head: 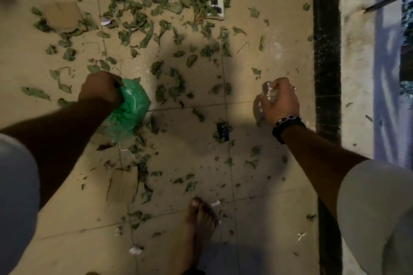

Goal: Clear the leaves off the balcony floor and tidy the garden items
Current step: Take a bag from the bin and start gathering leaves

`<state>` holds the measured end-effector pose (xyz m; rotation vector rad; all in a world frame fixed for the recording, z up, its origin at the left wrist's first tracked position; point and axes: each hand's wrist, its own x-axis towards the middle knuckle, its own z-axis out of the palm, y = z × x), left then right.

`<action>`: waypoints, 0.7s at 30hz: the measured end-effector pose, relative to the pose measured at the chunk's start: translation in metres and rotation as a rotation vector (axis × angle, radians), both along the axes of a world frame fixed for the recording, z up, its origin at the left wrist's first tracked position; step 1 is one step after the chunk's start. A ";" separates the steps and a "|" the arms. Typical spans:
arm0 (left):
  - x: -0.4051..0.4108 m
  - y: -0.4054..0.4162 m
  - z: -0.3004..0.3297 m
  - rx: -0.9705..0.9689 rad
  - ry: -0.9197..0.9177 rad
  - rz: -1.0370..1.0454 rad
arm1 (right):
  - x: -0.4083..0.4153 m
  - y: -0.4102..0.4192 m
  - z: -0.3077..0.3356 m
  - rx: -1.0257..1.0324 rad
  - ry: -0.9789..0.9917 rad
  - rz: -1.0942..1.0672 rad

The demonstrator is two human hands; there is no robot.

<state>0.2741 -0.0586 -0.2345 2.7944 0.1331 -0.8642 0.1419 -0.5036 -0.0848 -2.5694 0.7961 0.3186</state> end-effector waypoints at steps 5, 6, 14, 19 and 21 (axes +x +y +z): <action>-0.054 -0.060 0.147 -0.053 -0.069 0.053 | -0.033 0.098 0.010 0.274 0.016 -0.069; -0.064 -0.054 0.150 -0.112 -0.090 0.078 | -0.036 0.117 0.013 0.346 0.029 -0.069; -0.168 0.001 0.216 -0.535 -0.049 0.433 | -0.043 0.248 0.062 0.604 0.028 -0.100; -0.215 0.019 0.266 -0.813 0.091 0.886 | -0.065 0.326 0.116 0.749 0.071 0.003; -0.234 0.029 0.287 -0.913 0.117 1.065 | -0.080 0.353 0.140 0.781 0.116 0.071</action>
